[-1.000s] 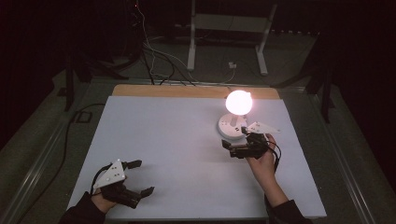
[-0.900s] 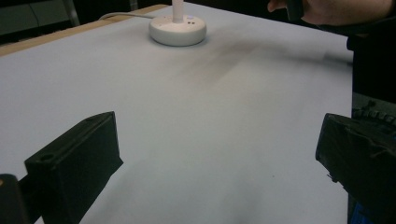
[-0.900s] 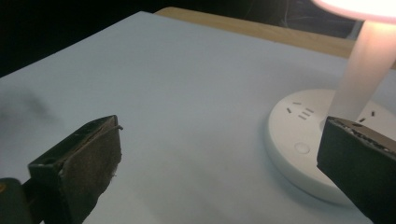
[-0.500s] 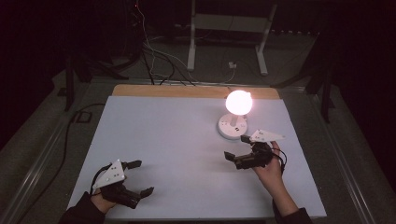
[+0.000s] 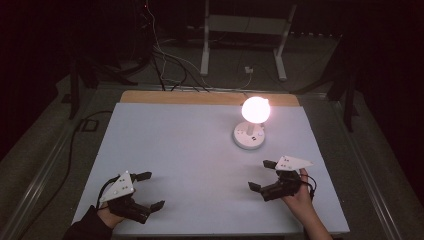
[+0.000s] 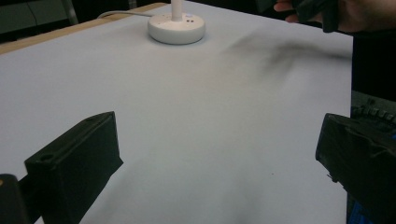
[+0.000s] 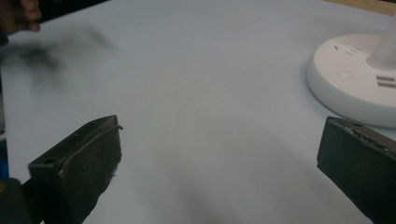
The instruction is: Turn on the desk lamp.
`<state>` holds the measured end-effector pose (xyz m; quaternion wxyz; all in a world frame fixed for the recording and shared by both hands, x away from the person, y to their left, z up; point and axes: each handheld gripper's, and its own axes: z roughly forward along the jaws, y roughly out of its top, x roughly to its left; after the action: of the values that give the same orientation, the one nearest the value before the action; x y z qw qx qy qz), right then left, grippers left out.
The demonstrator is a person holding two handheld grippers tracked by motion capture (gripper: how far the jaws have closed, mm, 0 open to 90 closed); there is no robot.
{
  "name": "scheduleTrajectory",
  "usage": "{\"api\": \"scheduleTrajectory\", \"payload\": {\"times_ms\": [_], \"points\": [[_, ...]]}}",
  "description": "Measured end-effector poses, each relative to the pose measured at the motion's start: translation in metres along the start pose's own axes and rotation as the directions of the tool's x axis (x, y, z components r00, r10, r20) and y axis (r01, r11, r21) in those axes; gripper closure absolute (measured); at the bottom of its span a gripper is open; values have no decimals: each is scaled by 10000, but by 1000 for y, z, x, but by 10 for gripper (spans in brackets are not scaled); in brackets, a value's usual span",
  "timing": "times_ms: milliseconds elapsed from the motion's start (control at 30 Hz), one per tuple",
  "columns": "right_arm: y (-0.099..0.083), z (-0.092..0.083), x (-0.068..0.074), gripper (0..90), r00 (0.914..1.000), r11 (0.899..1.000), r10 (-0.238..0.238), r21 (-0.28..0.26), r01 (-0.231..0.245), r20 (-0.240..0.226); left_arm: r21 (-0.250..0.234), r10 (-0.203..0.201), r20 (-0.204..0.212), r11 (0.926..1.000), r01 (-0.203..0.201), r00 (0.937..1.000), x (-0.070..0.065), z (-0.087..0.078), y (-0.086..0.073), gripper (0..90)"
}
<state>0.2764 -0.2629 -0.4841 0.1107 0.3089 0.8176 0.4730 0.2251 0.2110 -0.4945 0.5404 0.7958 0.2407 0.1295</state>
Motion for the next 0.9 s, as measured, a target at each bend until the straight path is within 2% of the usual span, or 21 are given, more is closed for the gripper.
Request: {"api": "scheduleTrajectory", "payload": {"times_ms": [400, 467, 500, 700, 733, 767, 900], "points": [[-33, -16, -3, 0, 9993, 9976, -156, 677, 133, 328, 19, -58, -32, 10000, 58, 10000, 1, 0, 0, 4], [-37, -18, -7, 0, 9998, 9969, 112, 771, -124, 154, 44, -26, -51, 10000, 26, 10000, 0, 0, 0, 4], [-41, -21, -8, 0, 9993, 9946, 275, 995, -299, 254, 48, -28, -50, 10000, 29, 10000, 0, 0, 0, 4], [-53, -26, -8, 0, 9982, 9883, 212, 1497, -294, 561, 46, -24, -43, 10000, 24, 10000, 0, 0, 0, 4], [-56, -28, -8, 0, 9969, 9854, 120, 1687, -251, 781, 33, -17, -31, 10000, 17, 10000, 0, 0, 0, 4], [-56, -28, -8, 0, 9969, 9854, 120, 1687, -251, 781, 41, -19, -32, 10000, 19, 10000, 0, 0, 0, 4], [-57, -27, -11, 0, 9921, 9868, -6, 1605, -197, 1253, 78, 34, -23, 10000, -34, 10000, 0, 1, 0, 4]]}}
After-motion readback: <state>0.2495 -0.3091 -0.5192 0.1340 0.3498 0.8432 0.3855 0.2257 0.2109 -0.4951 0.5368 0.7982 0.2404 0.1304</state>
